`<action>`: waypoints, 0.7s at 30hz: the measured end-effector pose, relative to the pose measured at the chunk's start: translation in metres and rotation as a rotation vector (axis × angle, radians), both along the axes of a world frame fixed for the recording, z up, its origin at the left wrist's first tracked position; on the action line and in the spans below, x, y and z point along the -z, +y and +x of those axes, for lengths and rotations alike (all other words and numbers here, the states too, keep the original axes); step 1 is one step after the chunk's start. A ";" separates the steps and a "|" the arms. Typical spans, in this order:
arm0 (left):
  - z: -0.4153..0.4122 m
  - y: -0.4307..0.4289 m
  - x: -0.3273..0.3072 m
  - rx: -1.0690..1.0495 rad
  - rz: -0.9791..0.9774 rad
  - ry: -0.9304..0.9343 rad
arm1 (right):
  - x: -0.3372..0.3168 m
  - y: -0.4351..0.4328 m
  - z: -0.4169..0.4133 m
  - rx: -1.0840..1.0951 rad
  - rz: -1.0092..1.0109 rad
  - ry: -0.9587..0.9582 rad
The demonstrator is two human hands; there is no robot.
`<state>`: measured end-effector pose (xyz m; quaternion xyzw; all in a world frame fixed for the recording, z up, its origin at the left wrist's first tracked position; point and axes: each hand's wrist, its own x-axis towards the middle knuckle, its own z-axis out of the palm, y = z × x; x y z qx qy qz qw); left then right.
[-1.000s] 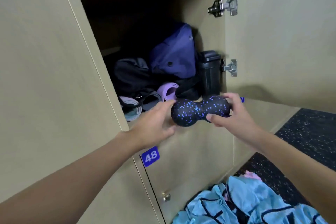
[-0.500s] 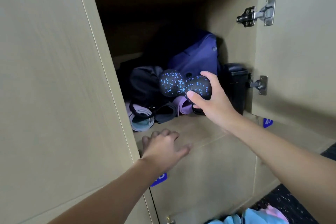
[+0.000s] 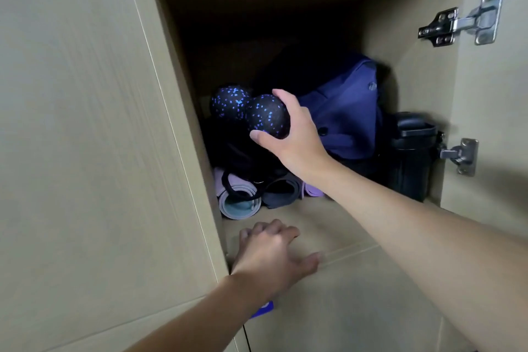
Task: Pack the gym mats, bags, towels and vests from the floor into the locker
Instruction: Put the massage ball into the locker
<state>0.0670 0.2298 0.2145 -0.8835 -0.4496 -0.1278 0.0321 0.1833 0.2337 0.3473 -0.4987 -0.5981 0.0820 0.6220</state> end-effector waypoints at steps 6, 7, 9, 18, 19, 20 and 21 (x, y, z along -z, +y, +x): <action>-0.001 0.002 0.002 0.006 0.017 0.035 | -0.004 0.044 -0.030 -0.049 0.030 -0.053; -0.001 0.002 0.001 0.008 0.009 0.039 | -0.002 0.049 -0.034 -0.071 0.024 -0.089; -0.001 0.002 0.000 0.016 0.005 0.038 | 0.003 0.058 -0.041 -0.084 0.033 -0.163; -0.003 0.004 0.004 0.050 0.022 0.038 | -0.009 0.072 -0.044 0.236 0.142 -0.367; -0.003 0.004 0.003 0.052 0.023 0.041 | -0.010 0.073 -0.045 0.201 0.183 -0.350; -0.003 0.003 0.002 0.053 0.019 0.043 | -0.012 0.076 -0.047 0.171 0.203 -0.309; -0.003 0.003 0.001 0.054 0.013 0.046 | -0.015 0.079 -0.048 0.146 0.202 -0.253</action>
